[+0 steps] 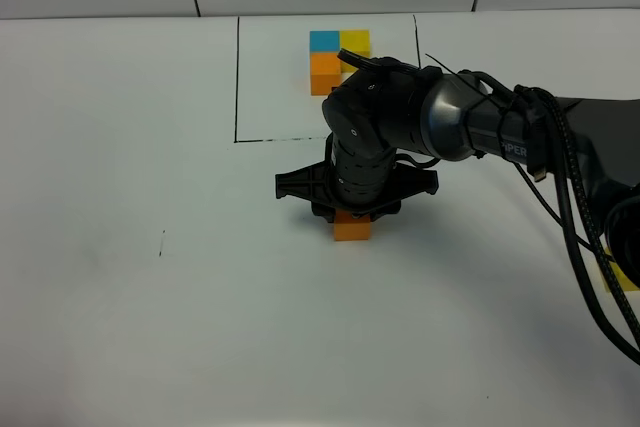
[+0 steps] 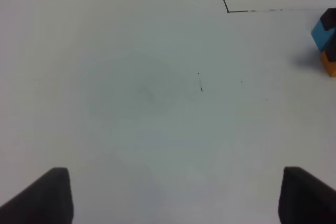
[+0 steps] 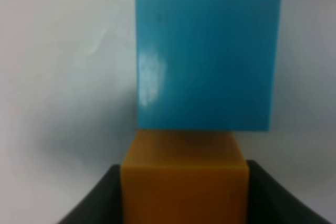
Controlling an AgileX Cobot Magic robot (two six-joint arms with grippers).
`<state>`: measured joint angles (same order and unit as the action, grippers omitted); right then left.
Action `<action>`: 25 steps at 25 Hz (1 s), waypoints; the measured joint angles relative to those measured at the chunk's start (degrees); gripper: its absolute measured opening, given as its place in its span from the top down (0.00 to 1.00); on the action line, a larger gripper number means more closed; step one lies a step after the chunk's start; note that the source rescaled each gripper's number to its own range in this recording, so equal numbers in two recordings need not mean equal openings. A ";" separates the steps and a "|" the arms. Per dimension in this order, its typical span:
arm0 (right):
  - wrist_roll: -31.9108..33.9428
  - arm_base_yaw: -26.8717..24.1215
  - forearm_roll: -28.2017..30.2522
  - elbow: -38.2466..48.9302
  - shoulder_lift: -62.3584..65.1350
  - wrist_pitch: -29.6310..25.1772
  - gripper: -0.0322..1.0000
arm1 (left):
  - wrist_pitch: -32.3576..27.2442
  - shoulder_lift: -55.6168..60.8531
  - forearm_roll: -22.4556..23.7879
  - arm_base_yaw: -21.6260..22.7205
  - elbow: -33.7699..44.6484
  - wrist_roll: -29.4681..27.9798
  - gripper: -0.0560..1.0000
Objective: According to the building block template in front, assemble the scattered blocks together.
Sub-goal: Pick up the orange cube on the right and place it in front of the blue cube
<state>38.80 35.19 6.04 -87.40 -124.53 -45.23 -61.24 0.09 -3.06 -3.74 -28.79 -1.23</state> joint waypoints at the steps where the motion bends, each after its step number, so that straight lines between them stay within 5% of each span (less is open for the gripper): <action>1: 0.00 0.00 0.00 0.00 0.00 -0.06 0.95 | 0.00 0.00 0.00 0.00 0.00 0.00 0.29; 25: 0.22 -0.78 1.52 -0.11 -0.03 0.48 0.95 | 0.00 0.00 0.00 0.00 0.00 0.00 0.29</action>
<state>39.02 34.41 7.55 -87.51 -124.56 -44.75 -61.24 0.09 -3.06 -3.74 -28.79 -1.23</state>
